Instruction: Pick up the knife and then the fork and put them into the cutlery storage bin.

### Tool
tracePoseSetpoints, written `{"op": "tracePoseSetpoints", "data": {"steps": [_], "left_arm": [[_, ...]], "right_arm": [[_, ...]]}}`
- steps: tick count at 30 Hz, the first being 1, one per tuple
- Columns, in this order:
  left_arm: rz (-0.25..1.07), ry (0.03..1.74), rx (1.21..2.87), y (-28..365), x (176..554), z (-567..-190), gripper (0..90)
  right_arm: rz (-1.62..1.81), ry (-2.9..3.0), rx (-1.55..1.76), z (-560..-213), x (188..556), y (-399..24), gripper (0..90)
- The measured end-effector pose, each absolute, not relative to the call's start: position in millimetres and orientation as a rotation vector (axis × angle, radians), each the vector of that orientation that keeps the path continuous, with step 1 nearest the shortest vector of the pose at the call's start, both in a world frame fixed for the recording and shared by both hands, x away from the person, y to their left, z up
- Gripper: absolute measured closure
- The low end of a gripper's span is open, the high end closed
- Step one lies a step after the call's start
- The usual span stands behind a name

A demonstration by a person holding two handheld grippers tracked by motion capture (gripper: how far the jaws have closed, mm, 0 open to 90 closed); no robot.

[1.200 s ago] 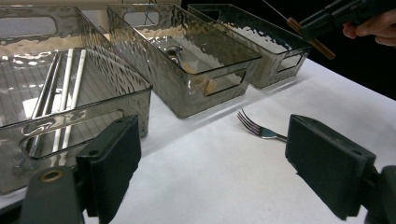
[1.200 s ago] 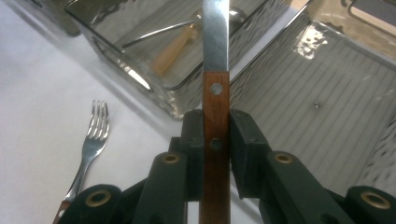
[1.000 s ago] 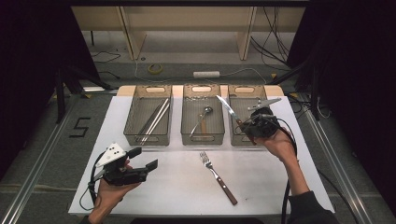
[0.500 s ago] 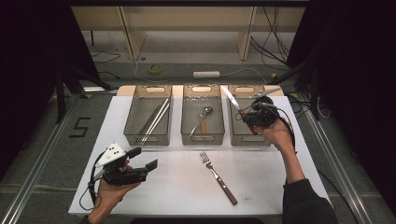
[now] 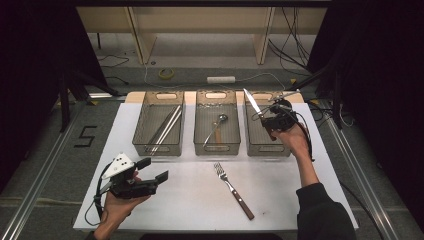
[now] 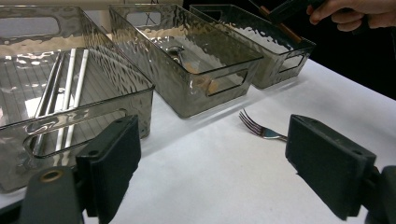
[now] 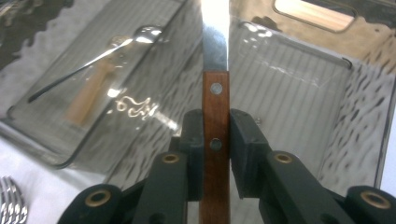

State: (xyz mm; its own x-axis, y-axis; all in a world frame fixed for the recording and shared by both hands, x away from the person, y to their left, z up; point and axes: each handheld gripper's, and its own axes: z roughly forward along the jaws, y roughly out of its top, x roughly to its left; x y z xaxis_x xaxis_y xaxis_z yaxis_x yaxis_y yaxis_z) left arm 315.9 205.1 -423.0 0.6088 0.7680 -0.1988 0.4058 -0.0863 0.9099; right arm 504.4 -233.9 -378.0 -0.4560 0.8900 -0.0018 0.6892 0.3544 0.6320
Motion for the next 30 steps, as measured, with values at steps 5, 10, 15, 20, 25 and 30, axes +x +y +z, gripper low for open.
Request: {"op": "tracePoseSetpoints", "data": {"steps": [5,10,15,20,25,30], "left_arm": [[0.401,0.973,1.707,205,316,-423,17.9],[0.401,0.973,1.707,205,316,-423,17.8],[0.401,0.975,1.707,206,316,-423,17.8],[0.401,0.977,1.706,206,315,-423,17.8],[0.402,0.977,1.707,206,315,-423,17.8],[0.403,0.978,1.706,206,315,-423,17.8]], "right_arm": [[0.793,2.250,1.445,-383,511,-237,77.3],[0.772,2.237,1.480,-388,516,-237,77.2],[0.762,2.233,1.516,-394,517,-235,77.2],[0.755,2.224,1.535,-399,519,-234,77.2],[0.743,2.222,1.556,-402,519,-233,77.1],[0.734,2.212,1.580,-406,520,-232,76.9]]}}
